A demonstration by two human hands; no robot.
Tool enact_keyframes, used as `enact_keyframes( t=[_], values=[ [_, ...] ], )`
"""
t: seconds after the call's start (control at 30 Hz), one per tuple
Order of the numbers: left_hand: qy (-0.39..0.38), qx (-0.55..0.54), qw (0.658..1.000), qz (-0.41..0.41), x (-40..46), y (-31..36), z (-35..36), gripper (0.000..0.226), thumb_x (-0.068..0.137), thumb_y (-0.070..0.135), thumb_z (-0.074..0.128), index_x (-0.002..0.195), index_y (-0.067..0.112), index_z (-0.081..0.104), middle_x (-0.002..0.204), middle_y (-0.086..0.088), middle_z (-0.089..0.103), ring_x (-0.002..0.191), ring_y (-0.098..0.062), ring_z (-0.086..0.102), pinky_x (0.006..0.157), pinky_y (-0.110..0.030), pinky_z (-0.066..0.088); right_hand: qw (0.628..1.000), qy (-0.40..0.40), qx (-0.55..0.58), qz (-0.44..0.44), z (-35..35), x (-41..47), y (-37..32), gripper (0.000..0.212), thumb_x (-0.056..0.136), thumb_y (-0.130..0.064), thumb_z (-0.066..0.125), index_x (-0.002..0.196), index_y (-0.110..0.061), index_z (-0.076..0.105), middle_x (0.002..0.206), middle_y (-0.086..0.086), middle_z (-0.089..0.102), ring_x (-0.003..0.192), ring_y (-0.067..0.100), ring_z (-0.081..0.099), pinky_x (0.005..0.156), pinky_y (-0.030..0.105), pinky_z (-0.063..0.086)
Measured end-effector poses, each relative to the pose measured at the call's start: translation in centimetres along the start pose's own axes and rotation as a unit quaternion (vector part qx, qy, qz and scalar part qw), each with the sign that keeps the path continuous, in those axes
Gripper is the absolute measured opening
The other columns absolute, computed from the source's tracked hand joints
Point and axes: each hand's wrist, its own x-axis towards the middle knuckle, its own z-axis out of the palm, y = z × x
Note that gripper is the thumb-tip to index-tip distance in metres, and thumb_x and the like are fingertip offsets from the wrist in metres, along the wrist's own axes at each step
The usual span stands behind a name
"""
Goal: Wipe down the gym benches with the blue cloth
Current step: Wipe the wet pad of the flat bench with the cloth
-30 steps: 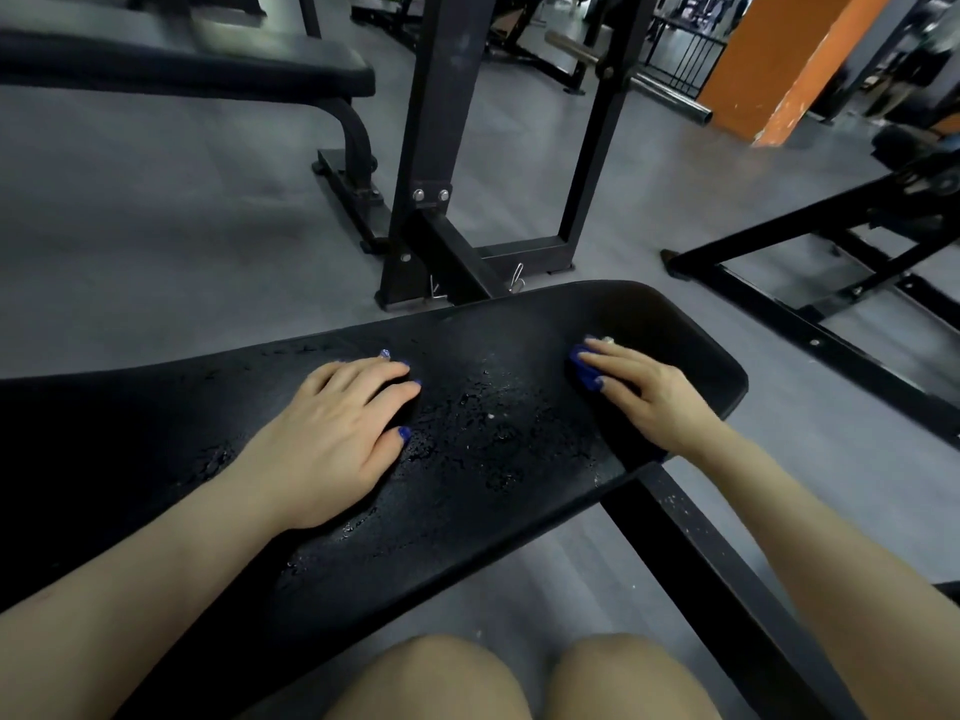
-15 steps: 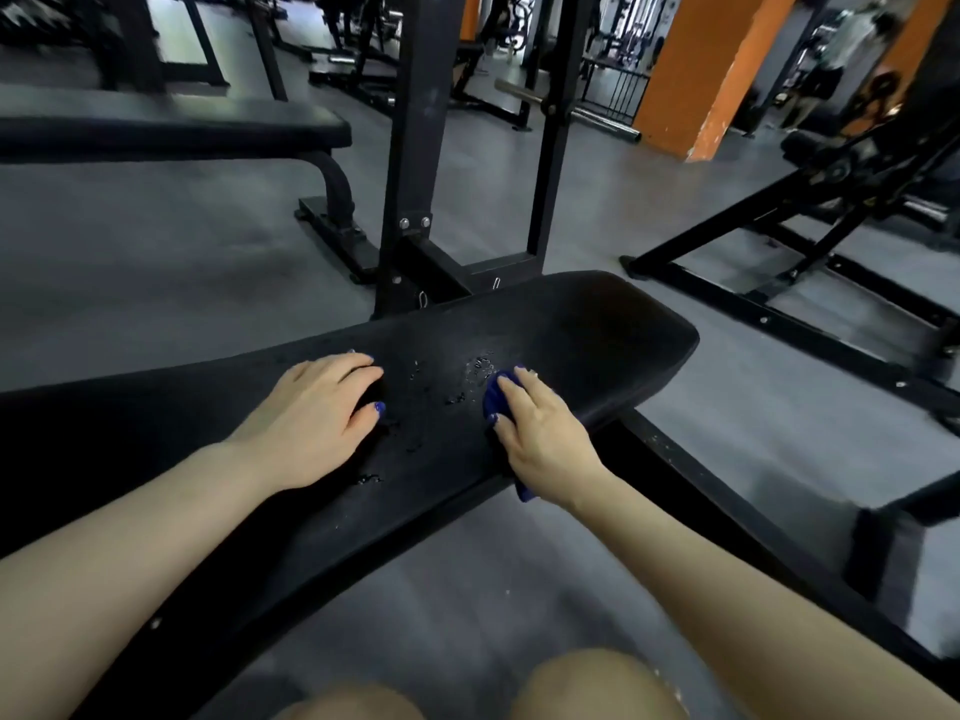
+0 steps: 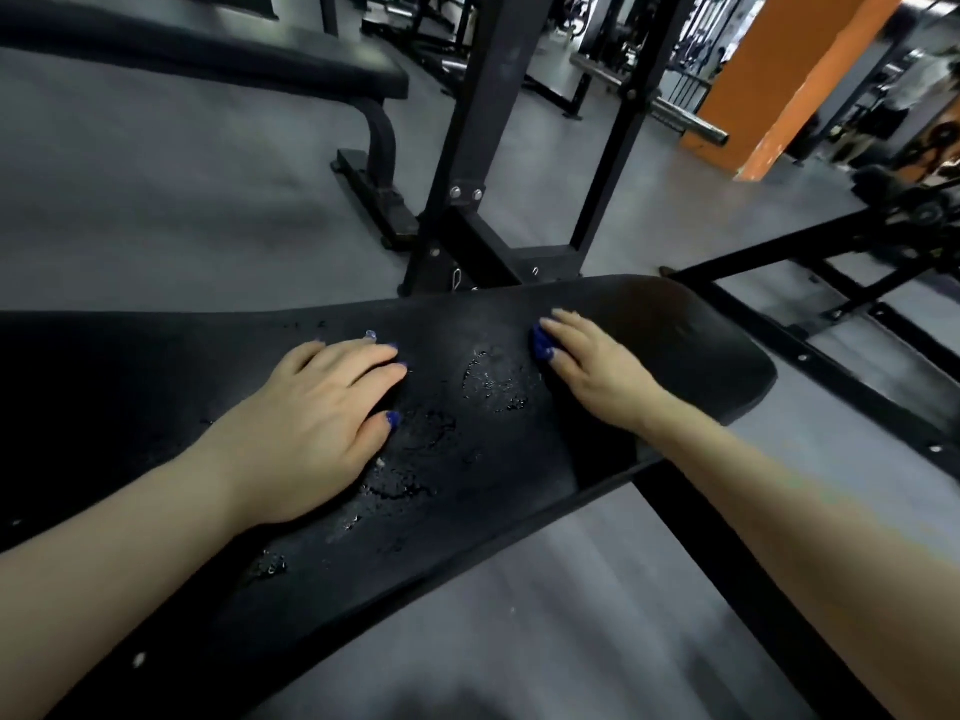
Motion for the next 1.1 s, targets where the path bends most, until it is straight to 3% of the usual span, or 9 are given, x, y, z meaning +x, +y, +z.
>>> enact_keyframes(
  t=[0.23,0.4,0.53,0.67,0.77,0.83,0.9,1.0,1.1],
  values=[
    [-0.01,-0.003,1.0,-0.007,0.0,0.0,-0.3,0.058,0.096,0.048,0.019,0.144,0.023,0.041,0.15,0.01,0.036,0.143,-0.009,0.023,0.118,-0.037,0.017,0.999,0.014,-0.005,0.05,0.8,10.1,0.3,0.046,0.102,-0.028,0.041,0.147,-0.016,0.041,0.157,0.006,0.032,0.145,0.022,0.026,0.118,0.033,0.02],
    [-0.014,0.007,1.0,-0.007,-0.1,0.2,-0.4,0.064,0.094,0.048,0.014,0.145,0.019,0.041,0.151,0.004,0.037,0.143,-0.013,0.025,0.118,-0.039,0.016,0.999,0.039,0.016,0.011,0.7,1.5,-1.3,0.044,0.102,-0.025,0.044,0.145,-0.018,0.044,0.155,0.002,0.035,0.142,0.019,0.032,0.116,0.029,0.023],
    [-0.011,0.002,1.0,-0.011,-0.1,0.3,-0.5,0.067,0.092,0.048,0.013,0.144,0.018,0.043,0.15,0.002,0.038,0.143,-0.014,0.027,0.118,-0.039,0.016,0.997,-0.015,0.023,-0.074,-0.6,-6.2,0.9,0.043,0.101,-0.024,0.047,0.144,-0.025,0.044,0.154,-0.008,0.035,0.144,0.008,0.027,0.118,0.027,0.021],
    [-0.013,0.002,1.0,-0.011,-0.2,0.4,-0.7,0.07,0.09,0.05,0.011,0.144,0.018,0.042,0.151,0.003,0.037,0.143,-0.014,0.026,0.118,-0.038,0.014,0.993,0.055,0.022,0.102,-1.1,-5.2,3.6,0.041,0.101,-0.022,0.046,0.143,-0.021,0.047,0.155,-0.003,0.034,0.147,0.016,0.024,0.118,0.03,0.019],
    [-0.014,-0.003,1.0,-0.014,-0.2,0.5,-0.8,0.073,0.088,0.052,0.009,0.144,0.018,0.042,0.151,0.003,0.037,0.143,-0.014,0.026,0.119,-0.04,0.016,0.964,0.124,-0.01,0.234,1.2,-4.1,0.4,0.04,0.101,-0.025,0.04,0.135,-0.008,0.051,0.152,0.015,0.037,0.142,0.031,0.029,0.116,0.042,0.026],
    [-0.02,-0.015,1.0,-0.015,-0.2,0.5,-0.9,0.073,0.089,0.053,0.01,0.145,0.018,0.042,0.152,0.003,0.036,0.144,-0.014,0.025,0.12,-0.04,0.016,0.953,0.143,-0.026,0.264,2.6,-4.8,-3.7,0.042,0.098,-0.03,0.04,0.127,-0.002,0.052,0.143,0.023,0.042,0.133,0.039,0.036,0.111,0.046,0.03],
    [-0.025,-0.037,0.999,-0.02,-0.2,0.6,-1.4,0.064,0.094,0.05,0.02,0.145,0.018,0.041,0.153,0.003,0.034,0.144,-0.013,0.023,0.12,-0.035,0.013,0.966,0.133,-0.032,0.219,3.7,-6.5,-7.9,0.051,0.097,-0.036,0.042,0.135,-0.002,0.045,0.148,0.023,0.036,0.137,0.039,0.032,0.115,0.044,0.026],
    [-0.032,-0.06,0.997,-0.03,-0.8,-0.1,-2.7,0.053,0.1,0.043,0.032,0.146,0.017,0.039,0.155,0.003,0.031,0.145,-0.012,0.02,0.115,-0.025,0.01,0.996,0.088,-0.015,0.03,4.0,-9.7,-11.3,0.055,0.099,-0.036,0.046,0.145,-0.008,0.037,0.156,0.013,0.027,0.144,0.029,0.023,0.119,0.031,0.015],
    [-0.043,-0.014,0.999,-0.029,-2.8,-1.8,-3.3,0.071,0.092,0.058,0.018,0.149,0.019,0.035,0.156,0.004,0.027,0.146,-0.013,0.016,0.117,-0.03,0.011,0.99,-0.014,0.042,-0.132,1.7,-10.6,-8.6,0.05,0.099,-0.031,0.047,0.146,-0.015,0.041,0.157,0.001,0.029,0.146,0.012,0.024,0.116,0.013,0.009]
  ],
)
